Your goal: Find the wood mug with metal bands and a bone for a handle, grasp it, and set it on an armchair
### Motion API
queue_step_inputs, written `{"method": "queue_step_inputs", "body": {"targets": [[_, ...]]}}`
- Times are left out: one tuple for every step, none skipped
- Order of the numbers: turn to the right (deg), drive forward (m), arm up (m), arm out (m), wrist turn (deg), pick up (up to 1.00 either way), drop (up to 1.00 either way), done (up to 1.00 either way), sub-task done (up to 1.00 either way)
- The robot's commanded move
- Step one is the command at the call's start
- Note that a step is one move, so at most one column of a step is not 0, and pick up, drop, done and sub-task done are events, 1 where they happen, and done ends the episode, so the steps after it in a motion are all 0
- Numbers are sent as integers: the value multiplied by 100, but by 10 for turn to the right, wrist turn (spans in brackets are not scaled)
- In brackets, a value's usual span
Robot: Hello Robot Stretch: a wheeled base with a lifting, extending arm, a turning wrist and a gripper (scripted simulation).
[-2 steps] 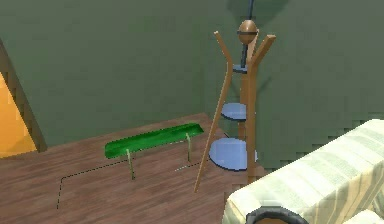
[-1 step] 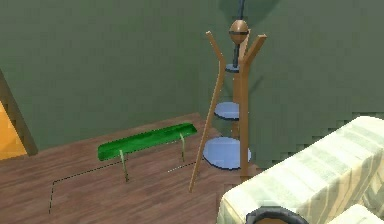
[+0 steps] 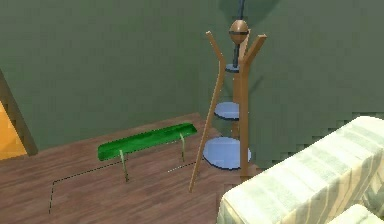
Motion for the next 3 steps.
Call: {"method": "queue_step_inputs", "body": {"targets": [[0, 0, 0, 0, 450, 0, 0, 0, 0], [0, 0, 0, 0, 450, 0, 0, 0, 0], [0, 0, 0, 0, 270, 0, 0, 0, 0]]}}
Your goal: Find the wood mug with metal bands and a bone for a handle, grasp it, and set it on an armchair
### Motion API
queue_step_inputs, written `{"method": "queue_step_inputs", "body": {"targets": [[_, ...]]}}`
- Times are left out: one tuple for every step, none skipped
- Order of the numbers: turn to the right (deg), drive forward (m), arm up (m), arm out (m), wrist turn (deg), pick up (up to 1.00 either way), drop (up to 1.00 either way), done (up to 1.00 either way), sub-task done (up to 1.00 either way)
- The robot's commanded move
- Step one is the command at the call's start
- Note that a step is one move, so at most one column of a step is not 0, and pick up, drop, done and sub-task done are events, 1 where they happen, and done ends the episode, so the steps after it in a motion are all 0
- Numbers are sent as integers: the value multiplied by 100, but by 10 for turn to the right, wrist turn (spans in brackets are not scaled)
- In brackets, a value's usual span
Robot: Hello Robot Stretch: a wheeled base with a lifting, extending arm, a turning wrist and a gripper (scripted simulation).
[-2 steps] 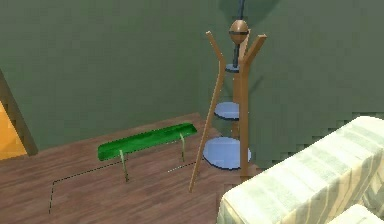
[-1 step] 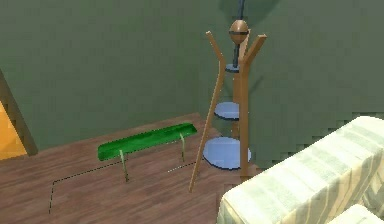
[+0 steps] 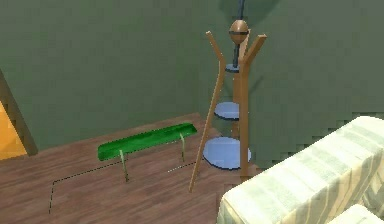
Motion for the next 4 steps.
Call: {"method": "queue_step_inputs", "body": {"targets": [[0, 0, -18, 0, 0, 0, 0, 0, 0], [0, 0, -32, 0, 0, 0, 0, 0, 0], [0, 0, 0, 0, 0, 0, 100, 0, 0], [0, 0, 10, 0, 0, 0, 0, 0, 0]]}}
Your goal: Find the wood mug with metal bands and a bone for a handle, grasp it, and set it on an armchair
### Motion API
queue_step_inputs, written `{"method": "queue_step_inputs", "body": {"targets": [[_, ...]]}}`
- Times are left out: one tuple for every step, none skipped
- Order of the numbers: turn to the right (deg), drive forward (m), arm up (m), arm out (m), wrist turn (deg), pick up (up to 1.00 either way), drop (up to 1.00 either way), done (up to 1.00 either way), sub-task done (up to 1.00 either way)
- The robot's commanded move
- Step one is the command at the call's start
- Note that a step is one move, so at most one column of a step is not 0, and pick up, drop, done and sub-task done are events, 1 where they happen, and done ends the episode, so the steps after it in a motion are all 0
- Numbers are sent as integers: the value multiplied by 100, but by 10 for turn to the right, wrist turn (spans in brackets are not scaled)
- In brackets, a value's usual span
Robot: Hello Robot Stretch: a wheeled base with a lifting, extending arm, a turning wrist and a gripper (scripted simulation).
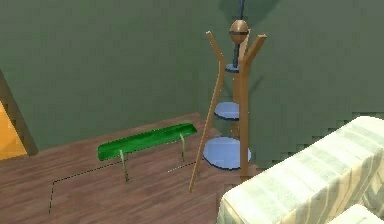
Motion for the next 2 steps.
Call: {"method": "queue_step_inputs", "body": {"targets": [[0, 0, 0, -8, 0, 0, 0, 0, 0], [0, 0, 0, 0, 0, 0, 0, 100, 0]]}}
